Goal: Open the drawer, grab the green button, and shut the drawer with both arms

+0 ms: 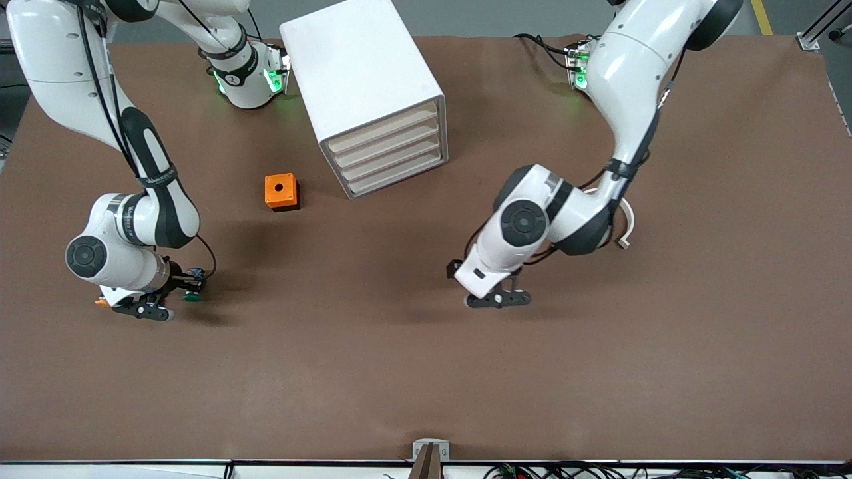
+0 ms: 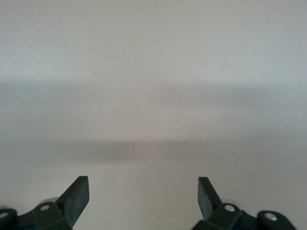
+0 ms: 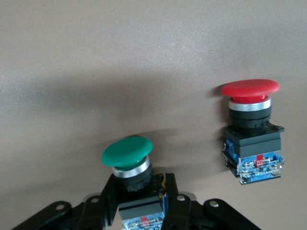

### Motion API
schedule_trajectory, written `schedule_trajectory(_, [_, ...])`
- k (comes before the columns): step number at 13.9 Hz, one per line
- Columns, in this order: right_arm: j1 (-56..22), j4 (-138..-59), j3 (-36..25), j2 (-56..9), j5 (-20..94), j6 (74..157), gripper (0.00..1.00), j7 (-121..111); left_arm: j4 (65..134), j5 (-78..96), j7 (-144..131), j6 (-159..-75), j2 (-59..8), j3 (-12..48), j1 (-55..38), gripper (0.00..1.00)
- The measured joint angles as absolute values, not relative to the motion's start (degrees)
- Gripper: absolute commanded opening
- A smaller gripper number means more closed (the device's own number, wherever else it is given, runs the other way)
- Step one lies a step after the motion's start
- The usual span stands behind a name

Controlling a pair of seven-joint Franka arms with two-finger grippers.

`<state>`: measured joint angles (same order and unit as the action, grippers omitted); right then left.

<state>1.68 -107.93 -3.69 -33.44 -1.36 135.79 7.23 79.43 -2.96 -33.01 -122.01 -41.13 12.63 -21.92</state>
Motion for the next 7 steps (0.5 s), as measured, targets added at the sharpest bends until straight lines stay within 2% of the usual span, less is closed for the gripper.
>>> schedule_trajectory(4, [1.7, -107.3, -3.7, -32.6, -1.4, 135.0, 1.0, 7.2, 79.4, -3.2, -16.2, -115.7, -37.0, 12.6, -13.2, 1.0])
schedule_trajectory(7, [1.7, -106.3, -3.7, -27.6, -1.3, 127.4, 1.0, 7.2, 79.1, -3.2, -7.7, -109.0, -31.9, 10.7, -8.9, 1.0])
